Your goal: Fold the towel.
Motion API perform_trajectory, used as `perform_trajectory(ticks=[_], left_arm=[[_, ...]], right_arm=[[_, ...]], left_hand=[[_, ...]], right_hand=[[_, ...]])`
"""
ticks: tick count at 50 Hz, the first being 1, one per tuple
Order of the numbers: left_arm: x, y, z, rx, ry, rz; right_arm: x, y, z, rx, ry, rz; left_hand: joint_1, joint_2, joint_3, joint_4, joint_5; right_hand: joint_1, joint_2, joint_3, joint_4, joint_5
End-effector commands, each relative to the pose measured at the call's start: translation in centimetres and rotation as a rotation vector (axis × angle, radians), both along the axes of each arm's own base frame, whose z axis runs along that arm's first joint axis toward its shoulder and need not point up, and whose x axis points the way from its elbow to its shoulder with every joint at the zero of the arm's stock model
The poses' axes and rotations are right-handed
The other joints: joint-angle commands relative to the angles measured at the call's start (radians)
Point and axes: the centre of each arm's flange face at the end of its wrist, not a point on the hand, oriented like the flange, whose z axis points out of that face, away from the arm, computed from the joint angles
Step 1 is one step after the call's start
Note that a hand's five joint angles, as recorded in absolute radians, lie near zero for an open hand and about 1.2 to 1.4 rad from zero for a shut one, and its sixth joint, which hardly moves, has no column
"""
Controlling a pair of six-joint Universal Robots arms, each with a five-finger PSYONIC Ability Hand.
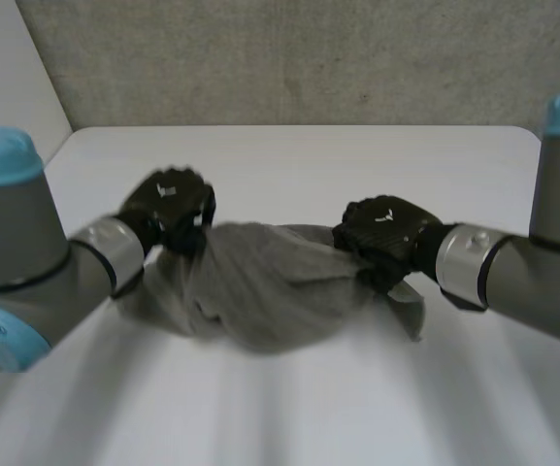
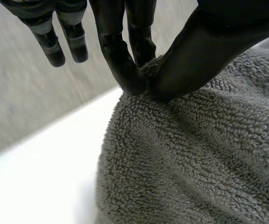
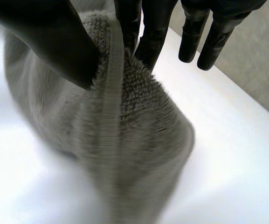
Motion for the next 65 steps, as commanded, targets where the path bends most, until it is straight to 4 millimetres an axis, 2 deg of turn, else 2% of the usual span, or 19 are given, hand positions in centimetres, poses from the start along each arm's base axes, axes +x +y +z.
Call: perform_trajectory(ticks=[1,5,6,7,9,12,17,22,23,25,27,28,31,32,33,34,35,47,65], left_arm=[[-1.5,-3.1,4.2,-0.23,0.069,-0.015],[-2.8,-4.2,8.9,-0.486,0.183,0.02],[-3.0,-3.8,10.8,-0.573,0.233,0.027],[-3.0,-3.8,10.8,-0.574,0.234,0.027],[-2.8,-1.5,14.6,-0.703,0.337,0.006],[-2.5,-0.2,15.9,-0.741,0.369,-0.01],[-1.7,2.2,15.2,-0.725,0.352,-0.116],[-0.5,2.1,8.0,-0.535,0.243,-0.172],[-0.5,2.1,8.0,-0.535,0.243,-0.172],[0.2,1.9,6.3,-0.483,0.218,-0.157],[1.0,2.0,2.0,-0.34,0.167,-0.135],[1.0,2.0,1.9,-0.34,0.167,-0.135],[1.5,2.7,-1.4,-0.21,0.101,-0.127],[1.7,3.3,-2.3,-0.165,0.061,-0.128],[1.7,3.3,-2.3,-0.164,0.061,-0.128],[2.0,3.8,-3.0,-0.13,0.014,-0.133],[2.1,4.1,-3.3,-0.112,-0.035,-0.142],[1.8,3.9,-2.1,-0.169,-0.137,-0.169],[-3.7,4.7,-3.0,-0.235,-0.188,-0.338]], right_arm=[[1.8,-5.2,6.3,-0.351,-0.121,-0.082],[1.7,-7.3,13.3,-0.602,-0.444,-0.216],[1.7,-7.3,13.4,-0.603,-0.445,-0.216],[0.9,-6.5,16.8,-0.686,-0.568,-0.232],[0.1,-5.1,19.4,-0.745,-0.656,-0.22],[-0.9,-3.0,21.1,-0.76,-0.713,-0.177],[-1.3,-2.9,18.0,-0.647,-0.624,-0.092],[-1.0,-1.8,9.9,-0.386,-0.415,0.008],[-1.0,-1.8,9.9,-0.386,-0.414,0.008],[-1.1,-1.4,4.0,-0.281,-0.24,0.043],[-1.2,-0.8,1.3,-0.234,-0.144,0.069],[-1.2,-0.8,1.3,-0.234,-0.143,0.069],[-2.0,0.5,-2.5,-0.161,0.053,0.135],[-2.9,0.5,-3.5,-0.132,0.133,0.146],[-4.0,0.0,-4.1,-0.103,0.182,0.123],[-4.1,0.0,-4.1,-0.103,0.183,0.123],[-4.8,-0.9,-3.8,-0.097,0.187,0.077],[-5.1,-0.9,-0.8,-0.055,-0.017,-0.097],[-6.0,1.6,-6.0,0.227,-0.266,-0.343]], left_hand=[[0.109,0.053,-0.05,-0.056,0.051],[0.109,0.053,-0.05,-0.056,0.051],[0.109,0.053,-0.05,-0.056,0.051],[0.109,0.053,-0.05,-0.056,0.051],[0.109,0.053,-0.05,-0.056,0.051],[0.109,0.053,-0.05,-0.056,0.051],[0.109,0.053,-0.05,-0.056,0.051],[0.109,0.053,-0.05,-0.056,0.051],[0.109,0.053,-0.05,-0.056,0.051],[0.109,0.053,-0.05,-0.056,0.051],[0.109,0.053,-0.05,-0.056,0.051],[0.109,0.053,-0.05,-0.056,0.051],[0.109,0.053,-0.05,-0.056,0.051],[-0.257,-0.312,-0.05,-0.056,-0.315],[-0.26,-0.316,-0.05,-0.056,-0.318],[-0.801,-0.857,-0.05,-0.056,-0.859],[-1.03,-1.086,-0.05,-0.056,-1.088],[-1.056,-1.112,-0.05,-0.056,-1.114],[-1.009,-1.065,-0.05,-0.056,-1.067]], right_hand=[[0.134,0.091,-0.035,-0.058,0.077],[0.134,0.091,-0.035,-0.058,0.077],[0.134,0.091,-0.035,-0.058,0.077],[0.134,0.091,-0.035,-0.058,0.077],[0.134,0.091,-0.035,-0.058,0.077],[0.134,0.091,-0.035,-0.058,0.077],[0.134,0.091,-0.035,-0.058,0.077],[-0.044,-0.086,-0.035,-0.058,-0.1],[-0.044,-0.087,-0.035,-0.058,-0.101],[-0.062,-0.104,-0.035,-0.058,-0.118],[-0.088,-0.13,-0.035,-0.058,-0.144],[-0.088,-0.131,-0.035,-0.058,-0.145],[-0.458,-0.501,-0.035,-0.058,-0.515],[-0.94,-0.983,-0.035,-0.058,-0.997],[-1.259,-1.302,-0.035,-0.058,-1.144],[-1.262,-1.305,-0.035,-0.058,-1.144],[-1.262,-1.305,-0.035,-0.058,-1.144],[-1.262,-1.305,-0.035,-0.058,-1.144],[-1.259,-1.302,-0.035,-0.058,-1.144]])
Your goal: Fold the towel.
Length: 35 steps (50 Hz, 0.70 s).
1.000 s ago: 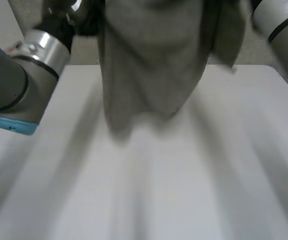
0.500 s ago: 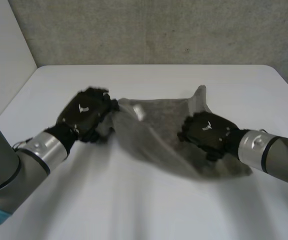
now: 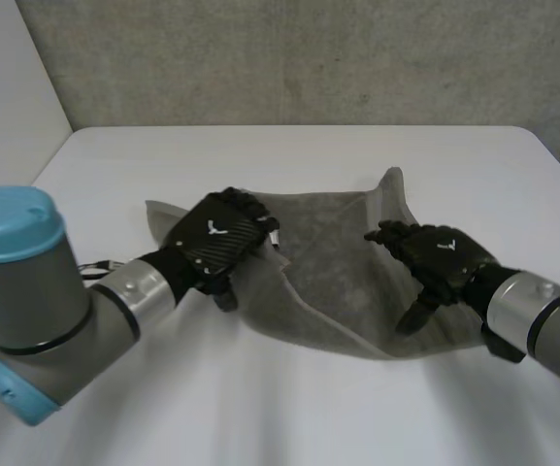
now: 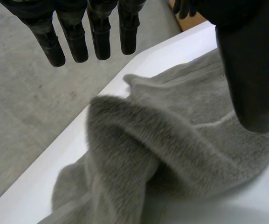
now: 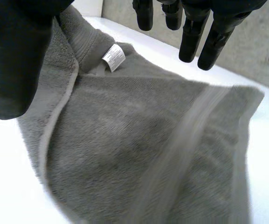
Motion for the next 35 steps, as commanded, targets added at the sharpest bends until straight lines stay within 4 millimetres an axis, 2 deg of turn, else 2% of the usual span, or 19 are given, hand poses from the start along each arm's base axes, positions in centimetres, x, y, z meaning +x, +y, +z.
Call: perform_trajectory(ticks=[1,7,9,12,14,22,26,27,28,30,31,33,35], left_arm=[[-1.2,-0.3,0.0,-0.054,-0.037,-0.038],[-2.5,0.3,-0.2,-0.165,-0.17,-0.112],[-2.5,-0.2,-1.2,-0.162,-0.251,-0.11],[-2.5,-0.4,-1.8,-0.15,-0.287,-0.11],[-2.6,-0.8,-2.9,-0.133,-0.353,-0.12],[-2.7,-1.8,-4.8,-0.174,-0.451,-0.155],[-2.9,-2.3,-5.1,-0.182,-0.458,-0.15],[-2.9,-2.6,-5.2,-0.185,-0.46,-0.142],[-2.9,-2.6,-5.2,-0.185,-0.46,-0.142],[-2.9,-2.8,-4.9,-0.194,-0.46,-0.133],[-2.9,-2.8,-4.9,-0.194,-0.46,-0.133],[-2.7,-2.8,-4.5,-0.197,-0.458,-0.124],[-2.4,-3.0,-4.0,-0.201,-0.454,-0.112]], right_arm=[[0.1,1.2,-2.0,0.086,-0.078,-0.035],[1.1,2.2,-3.3,0.101,-0.056,-0.005],[1.3,2.2,-4.3,0.115,-0.03,-0.02],[1.2,2.2,-4.7,0.122,-0.019,-0.025],[1.2,2.3,-5.4,0.128,0.008,-0.019],[1.2,2.7,-5.8,0.118,0.042,0.009],[1.2,2.7,-5.8,0.122,0.041,0.011],[1.2,2.7,-5.8,0.122,0.042,0.01],[1.2,2.8,-5.8,0.122,0.042,0.013],[1.2,2.8,-5.9,0.124,0.042,0.013],[1.3,2.8,-5.8,0.121,0.043,0.015],[1.4,2.9,-5.9,0.12,0.044,0.019],[1.6,2.9,-6.2,0.127,0.048,0.028]], left_hand=[[-0.051,-0.004,-0.05,-0.056,0.022],[-0.019,0.028,-0.05,-0.056,0.055],[0.016,0.063,-0.05,-0.056,0.09],[0.019,0.066,-0.05,-0.056,0.093],[0.019,0.066,-0.05,-0.056,0.093],[0.013,0.06,-0.05,-0.056,0.087],[0.022,0.069,-0.05,-0.056,0.096],[0.132,0.179,-0.05,-0.056,0.206],[0.134,0.181,-0.05,-0.056,0.207],[0.627,0.674,-0.05,-0.056,0.701],[0.63,0.677,-0.05,-0.056,0.703],[0.835,0.882,-0.05,-0.056,0.908],[0.873,0.92,-0.05,-0.056,0.947]], right_hand=[[-0.093,-0.079,-0.035,-0.058,-0.06],[-0.09,-0.076,-0.035,-0.058,-0.06],[-0.09,-0.076,-0.035,-0.058,-0.06],[-0.09,-0.076,-0.035,-0.058,-0.06],[-0.09,-0.076,-0.035,-0.058,-0.06],[-0.09,-0.076,-0.035,-0.058,-0.06],[-0.09,-0.076,-0.035,-0.058,-0.06],[-0.09,-0.076,-0.035,-0.058,-0.06],[-0.09,-0.076,-0.035,-0.058,-0.06],[-0.09,-0.076,-0.035,-0.058,-0.06],[-0.09,-0.076,-0.035,-0.058,-0.06],[-0.09,-0.076,-0.035,-0.058,-0.06],[-0.087,-0.073,-0.035,-0.058,-0.06]])
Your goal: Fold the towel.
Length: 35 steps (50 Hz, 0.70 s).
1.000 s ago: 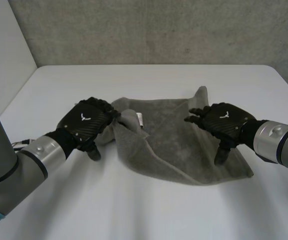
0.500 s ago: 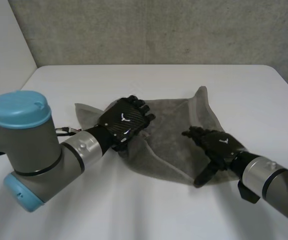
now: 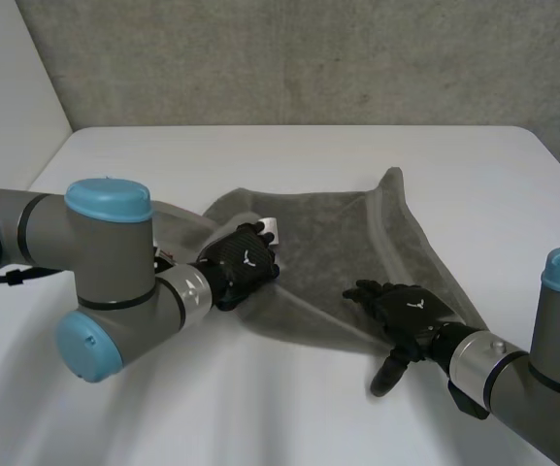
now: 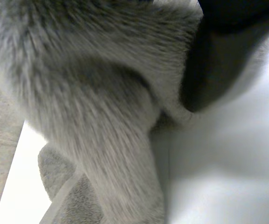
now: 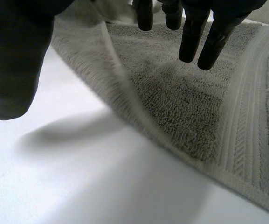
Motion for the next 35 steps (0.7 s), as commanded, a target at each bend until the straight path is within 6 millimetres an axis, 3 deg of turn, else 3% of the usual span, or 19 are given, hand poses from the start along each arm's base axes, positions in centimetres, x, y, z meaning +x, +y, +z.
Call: perform_trajectory(ticks=[1,6,22,26,28,29,31,35], left_arm=[[0.9,-0.4,1.4,-0.014,0.017,0.036],[2.5,0.2,1.9,0.004,0.013,0.068],[4.2,2.8,2.1,0.121,0.054,0.125],[4.3,3.1,2.1,0.148,0.069,0.137],[4.5,3.3,2.4,0.161,0.088,0.15],[4.5,3.3,2.5,0.161,0.088,0.15],[4.6,3.3,2.6,0.166,0.099,0.159],[5.0,3.0,3.4,0.183,0.146,0.196]], right_arm=[[0.4,0.1,-0.6,0.008,0.013,0.021],[0.6,-0.5,-1.2,0.002,0.039,0.027],[2.9,-2.1,-1.4,-0.088,0.024,-0.007],[3.6,-1.7,-1.4,-0.098,0.022,0.015],[4.1,-1.6,-1.7,-0.097,0.023,0.028],[4.1,-1.6,-1.7,-0.097,0.023,0.028],[4.3,-1.6,-1.9,-0.091,0.025,0.032],[4.4,-1.6,-1.8,-0.089,0.022,0.039]], left_hand=[[0.215,0.212,-0.05,-0.056,0.222],[0.195,0.192,-0.05,-0.056,0.202],[-0.031,-0.034,-0.05,-0.056,-0.025],[-0.031,-0.034,-0.05,-0.056,-0.025],[-0.031,-0.034,-0.05,-0.056,-0.025],[-0.031,-0.034,-0.05,-0.056,-0.025],[-0.031,-0.034,-0.05,-0.056,-0.025],[-0.037,-0.04,-0.05,-0.056,-0.03]], right_hand=[[-0.078,-0.064,-0.035,-0.058,-0.06],[-0.008,0.006,-0.035,-0.058,-0.06],[0.095,0.109,-0.035,-0.058,-0.041],[0.306,0.32,-0.035,-0.058,0.171],[0.599,0.613,-0.035,-0.058,0.463],[0.6,0.614,-0.035,-0.058,0.465],[0.924,0.938,-0.035,-0.058,0.789],[1.099,1.112,-0.035,-0.058,0.963]])
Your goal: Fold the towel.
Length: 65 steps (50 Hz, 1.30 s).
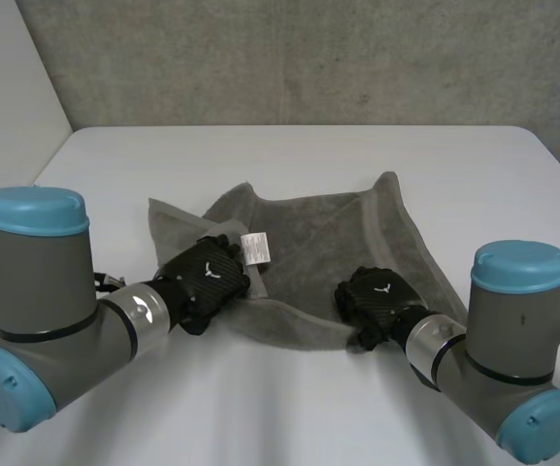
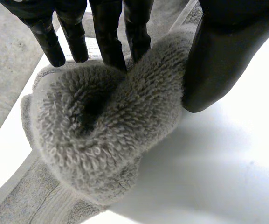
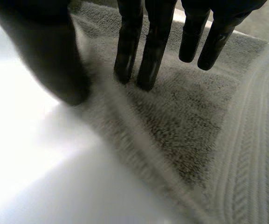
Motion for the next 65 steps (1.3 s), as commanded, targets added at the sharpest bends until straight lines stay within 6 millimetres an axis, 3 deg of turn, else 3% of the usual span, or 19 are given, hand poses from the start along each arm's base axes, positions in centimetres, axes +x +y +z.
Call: perform_trajectory(ticks=[1,8,10,11,12,13,15,20,27,35,41,51,65], left_arm=[[0.6,-0.5,1.4,0.022,0.078,0.064],[0.9,-1.1,2.6,0.043,0.16,0.117],[1.0,-1.3,2.7,0.039,0.167,0.123],[1.2,-1.5,2.8,0.039,0.17,0.132],[1.4,-1.7,2.7,0.041,0.171,0.142],[1.4,-1.7,2.7,0.041,0.171,0.142],[1.7,-1.7,2.4,0.055,0.165,0.15],[2.4,-1.1,1.3,0.104,0.143,0.167],[4.5,-0.8,0.5,0.145,0.127,0.232],[6.0,-0.7,1.9,0.149,0.158,0.248],[5.2,-0.8,2.8,0.118,0.177,0.213],[1.6,-0.2,4.2,0.045,0.303,0.138],[1.8,-0.7,4.0,-0.013,0.295,0.207]], right_arm=[[0.3,0.1,-0.1,0.01,-0.002,0.018],[0.4,-0.6,1.0,-0.023,-0.026,0.033],[0.8,-1.2,4.2,-0.103,-0.06,0.066],[0.8,-1.2,4.2,-0.103,-0.06,0.066],[0.5,-1.7,6.1,-0.146,-0.067,0.071],[0.5,-1.7,6.1,-0.147,-0.067,0.071],[-0.8,-3.2,9.2,-0.23,-0.042,0.054],[-2.7,-5.2,11.4,-0.322,0.009,0.01],[-3.3,-5.5,11.2,-0.345,0.061,0.012],[-3.1,-4.6,9.6,-0.292,0.059,0.033],[-3.0,-4.0,9.1,-0.273,0.058,0.052],[-3.0,-3.3,8.1,-0.252,0.056,0.065],[-3.0,-3.2,7.6,-0.237,0.061,0.064]], left_hand=[[-0.013,-0.017,-0.05,-0.056,-0.015],[-0.084,-0.087,-0.05,-0.056,-0.086],[-0.137,-0.14,-0.05,-0.056,-0.139],[-0.18,-0.184,-0.05,-0.056,-0.182],[-0.221,-0.225,-0.05,-0.056,-0.224],[-0.222,-0.225,-0.05,-0.056,-0.224],[-0.254,-0.257,-0.05,-0.056,-0.256],[-0.254,-0.257,-0.05,-0.056,-0.256],[-0.251,-0.254,-0.05,-0.056,-0.253],[-0.254,-0.257,-0.05,-0.056,-0.256],[-0.272,-0.275,-0.05,-0.056,-0.274],[-0.295,-0.298,-0.05,-0.056,-0.297],[-0.366,-0.369,-0.05,-0.056,-0.368]], right_hand=[[0.396,0.399,-0.035,-0.058,0.387],[0.469,0.473,-0.035,-0.058,0.46],[0.469,0.473,-0.035,-0.058,0.46],[0.469,0.473,-0.035,-0.058,0.46],[0.469,0.473,-0.035,-0.058,0.46],[0.469,0.473,-0.035,-0.058,0.46],[0.469,0.473,-0.035,-0.058,0.46],[0.469,0.473,-0.035,-0.058,0.46],[0.469,0.473,-0.035,-0.058,0.46],[0.469,0.473,-0.035,-0.058,0.46],[0.469,0.473,-0.035,-0.058,0.46],[0.469,0.473,-0.035,-0.058,0.46],[0.469,0.473,-0.035,-0.058,0.46]])
